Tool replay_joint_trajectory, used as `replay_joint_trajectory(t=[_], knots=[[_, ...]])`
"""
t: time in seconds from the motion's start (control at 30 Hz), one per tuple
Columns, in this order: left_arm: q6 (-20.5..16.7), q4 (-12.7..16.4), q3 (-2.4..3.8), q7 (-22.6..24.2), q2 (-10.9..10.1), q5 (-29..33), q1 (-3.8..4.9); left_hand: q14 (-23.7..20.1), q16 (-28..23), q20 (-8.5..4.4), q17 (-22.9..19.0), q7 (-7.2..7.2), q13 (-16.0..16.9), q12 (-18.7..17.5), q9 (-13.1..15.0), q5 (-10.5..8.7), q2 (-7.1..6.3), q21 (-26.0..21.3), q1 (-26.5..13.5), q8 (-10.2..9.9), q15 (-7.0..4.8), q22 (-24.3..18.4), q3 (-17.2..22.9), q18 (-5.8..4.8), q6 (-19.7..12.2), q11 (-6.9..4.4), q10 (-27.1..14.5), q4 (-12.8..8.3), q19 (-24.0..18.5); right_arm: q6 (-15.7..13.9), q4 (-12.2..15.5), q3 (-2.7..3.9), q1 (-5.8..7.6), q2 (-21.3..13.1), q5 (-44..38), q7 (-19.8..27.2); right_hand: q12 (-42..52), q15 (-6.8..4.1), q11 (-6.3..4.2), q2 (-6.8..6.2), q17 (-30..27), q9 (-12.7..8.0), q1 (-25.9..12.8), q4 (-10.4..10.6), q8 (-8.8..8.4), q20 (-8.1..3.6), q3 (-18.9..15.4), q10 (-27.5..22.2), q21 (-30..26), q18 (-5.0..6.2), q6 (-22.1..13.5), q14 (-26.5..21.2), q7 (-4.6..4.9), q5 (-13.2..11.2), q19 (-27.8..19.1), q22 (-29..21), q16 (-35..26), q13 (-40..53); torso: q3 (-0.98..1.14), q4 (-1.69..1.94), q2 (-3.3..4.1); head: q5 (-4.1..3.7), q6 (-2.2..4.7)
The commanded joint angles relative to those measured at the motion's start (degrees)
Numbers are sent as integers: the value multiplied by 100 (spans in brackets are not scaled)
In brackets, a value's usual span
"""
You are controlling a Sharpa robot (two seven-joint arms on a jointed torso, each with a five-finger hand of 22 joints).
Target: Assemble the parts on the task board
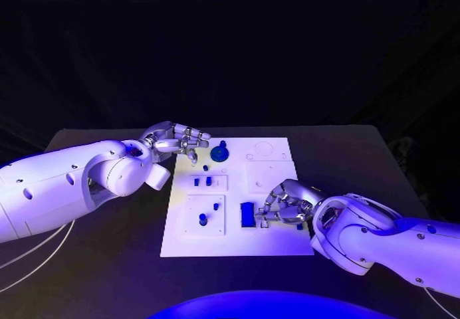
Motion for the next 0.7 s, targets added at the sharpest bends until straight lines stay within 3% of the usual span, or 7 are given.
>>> replay_joint_trajectory(t=[0.03,0.17,0.23,0.27,0.43,0.7], knots=[[86,11,4,37,12,34,2,-39,-16,37,-10,8,13,46,-9,18,19,-33,-3,8,-9,-14,-38,85,-32,-3,-49,-6,3,29,2,-1,10,-172,-192,155,-9,-29,-18,57,1163,-14,80,-29,-17,-38,29,23,28,-69,-15,527,-34,16,421,1197,-2,-26,-8,-3,-4,-34,12],[81,2,3,37,11,36,2,-39,-16,37,-10,8,13,46,-9,18,19,-33,-3,8,-9,-14,-38,85,-32,-3,-49,-6,3,4,121,0,30,-491,-229,308,-28,-26,-11,185,1157,-90,260,-116,-143,-41,155,21,35,-72,-49,525,-22,-11,423,1205,-6,-32,-1,-7,-9,-99,14],[74,-5,3,38,12,39,2,-39,-16,37,-10,8,13,46,-9,18,19,-33,-3,8,-9,-14,-38,85,-32,-3,-49,-6,3,30,189,-1,38,-709,-260,361,-50,-4,17,244,1150,-220,345,-156,-324,-27,262,23,40,-74,-42,523,18,-386,424,1211,-12,-40,-4,-15,-13,-160,28],[74,-7,3,38,13,40,2,-39,-16,37,-10,8,13,46,-9,18,19,-33,-3,8,-9,-14,-38,85,-32,-3,-49,-6,3,43,208,-2,39,-795,-280,368,-60,2,25,245,1148,-259,350,-160,-376,-19,285,21,39,-74,-32,523,26,-430,424,1212,-14,-47,-6,-15,-10,-184,34],[75,-16,1,37,25,43,2,-39,-16,37,-10,8,13,46,-9,18,19,-33,-3,8,-9,-14,-38,85,-32,-3,-49,-6,3,115,264,-13,32,-1126,-539,295,-60,14,30,219,1164,-355,309,-145,-477,-5,326,39,61,-79,92,526,26,-476,431,1226,-4,-39,-5,-30,-16,-269,39],[101,-37,-3,21,56,47,1,-41,-15,38,-11,9,15,51,-9,18,20,-38,-12,11,-7,-17,-47,84,-33,-1,-51,1,4,66,295,-45,-96,-1367,-949,-7,-71,3,17,65,1174,-403,13,44,-542,-9,271,62,61,-79,262,528,8,-388,433,1231,1,-37,-4,-53,-30,-291,26]])
